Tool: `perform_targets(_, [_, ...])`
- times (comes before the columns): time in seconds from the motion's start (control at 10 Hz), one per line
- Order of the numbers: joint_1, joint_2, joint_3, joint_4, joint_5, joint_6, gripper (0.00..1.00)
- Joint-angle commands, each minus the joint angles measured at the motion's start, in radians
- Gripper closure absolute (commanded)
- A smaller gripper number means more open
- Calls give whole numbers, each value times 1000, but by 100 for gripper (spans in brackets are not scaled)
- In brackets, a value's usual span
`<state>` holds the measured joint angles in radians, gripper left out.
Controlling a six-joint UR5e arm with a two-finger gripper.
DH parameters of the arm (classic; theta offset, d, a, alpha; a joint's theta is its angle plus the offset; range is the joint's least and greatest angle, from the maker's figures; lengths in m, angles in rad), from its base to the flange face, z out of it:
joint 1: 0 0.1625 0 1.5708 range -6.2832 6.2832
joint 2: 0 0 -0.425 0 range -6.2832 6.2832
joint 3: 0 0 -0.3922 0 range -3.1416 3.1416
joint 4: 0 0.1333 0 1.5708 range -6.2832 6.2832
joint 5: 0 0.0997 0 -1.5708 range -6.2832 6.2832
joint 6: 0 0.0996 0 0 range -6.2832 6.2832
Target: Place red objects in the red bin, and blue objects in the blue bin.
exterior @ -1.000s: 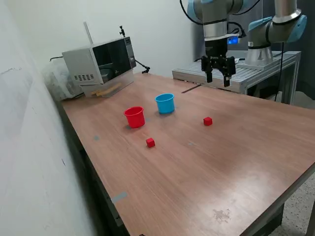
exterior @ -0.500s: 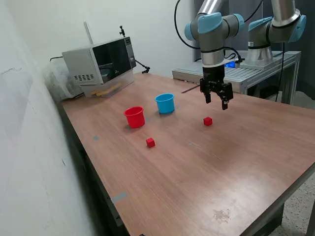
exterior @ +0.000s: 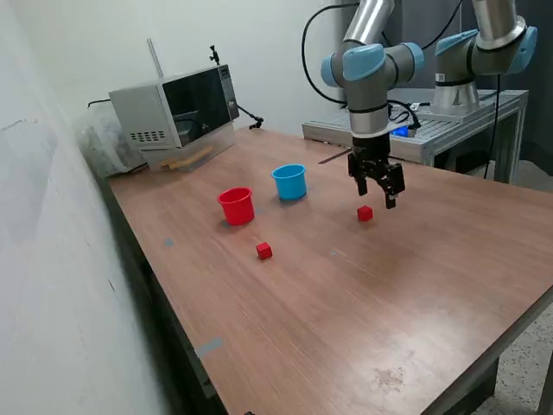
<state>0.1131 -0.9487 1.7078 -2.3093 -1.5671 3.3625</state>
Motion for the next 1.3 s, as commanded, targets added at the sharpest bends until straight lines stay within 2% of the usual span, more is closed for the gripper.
perform_targets(0.0, [-18,15,-2,-16,-4,0,0])
perform_targets(0.4, [-58,21,-8,-18,-4,-1,0])
perform_targets(0.7, [-61,28,0,-25,-8,0,0])
perform_targets(0.8, [-59,28,0,-30,-7,0,100])
perform_targets(1.2, [-59,27,10,-28,-4,-2,100])
